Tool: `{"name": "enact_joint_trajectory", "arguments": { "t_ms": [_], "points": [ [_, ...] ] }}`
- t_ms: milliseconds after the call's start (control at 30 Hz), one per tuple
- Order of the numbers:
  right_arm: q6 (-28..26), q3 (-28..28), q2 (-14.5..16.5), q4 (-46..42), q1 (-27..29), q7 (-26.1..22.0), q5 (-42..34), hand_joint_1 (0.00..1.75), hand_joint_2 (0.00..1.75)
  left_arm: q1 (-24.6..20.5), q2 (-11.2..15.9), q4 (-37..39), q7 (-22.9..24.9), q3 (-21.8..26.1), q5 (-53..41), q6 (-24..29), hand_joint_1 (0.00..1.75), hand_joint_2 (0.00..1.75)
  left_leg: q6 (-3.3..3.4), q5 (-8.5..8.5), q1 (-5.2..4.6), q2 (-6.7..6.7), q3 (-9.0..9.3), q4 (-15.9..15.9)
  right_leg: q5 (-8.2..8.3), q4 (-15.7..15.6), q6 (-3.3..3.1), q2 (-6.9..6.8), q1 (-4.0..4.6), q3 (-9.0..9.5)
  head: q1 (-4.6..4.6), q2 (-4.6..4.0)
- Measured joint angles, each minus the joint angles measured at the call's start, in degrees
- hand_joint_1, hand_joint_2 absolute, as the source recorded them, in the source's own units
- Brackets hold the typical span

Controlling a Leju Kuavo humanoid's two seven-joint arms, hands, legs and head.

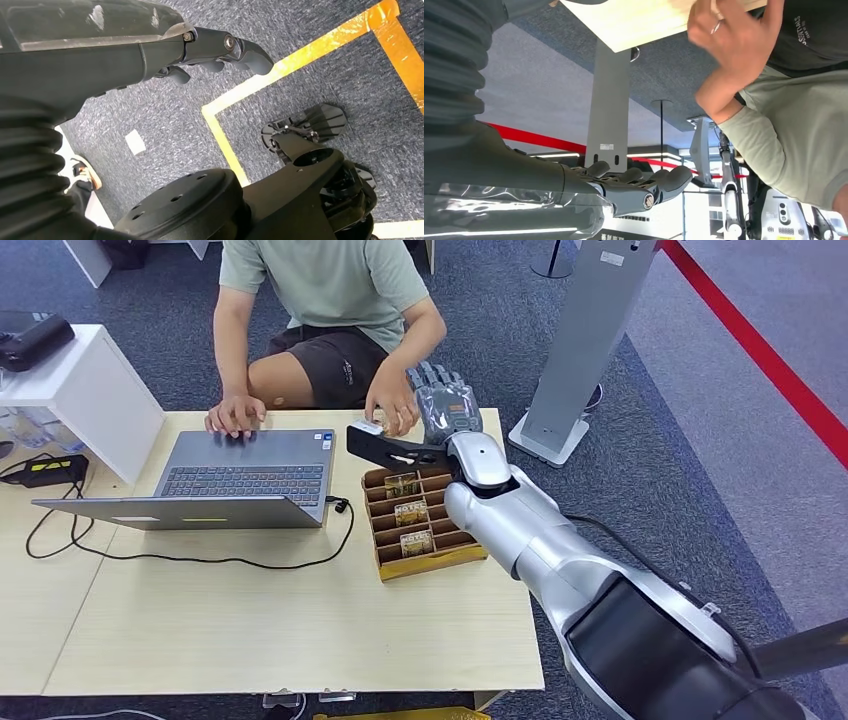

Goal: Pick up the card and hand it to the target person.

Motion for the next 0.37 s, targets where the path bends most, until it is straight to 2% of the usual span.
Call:
{"name": "enact_joint_trajectory", "arguments": {
  "t_ms": [200,367],
  "points": [
    [-1.69,-0.72,-1.24,-4.80,2.22,-2.14,-3.84,0.00,1.75,0.41,0.07,0.00,-0.25,0.00,1.52,1.07,0.00,0.00,0.00,0.00,0.00,0.01,0.02,0.00,0.00,-0.01,0.00,-0.01,0.00,-0.03,-0.08,0.00],
    [-0.75,-3.43,-6.13,-18.22,12.40,-3.22,-13.55,0.00,1.75,1.62,0.25,0.00,-0.88,0.02,3.20,1.40,0.00,0.00,0.01,-0.01,0.00,0.00,0.03,0.00,-0.01,-0.10,0.00,-0.02,0.00,0.01,-0.01,0.00]
  ]
}}
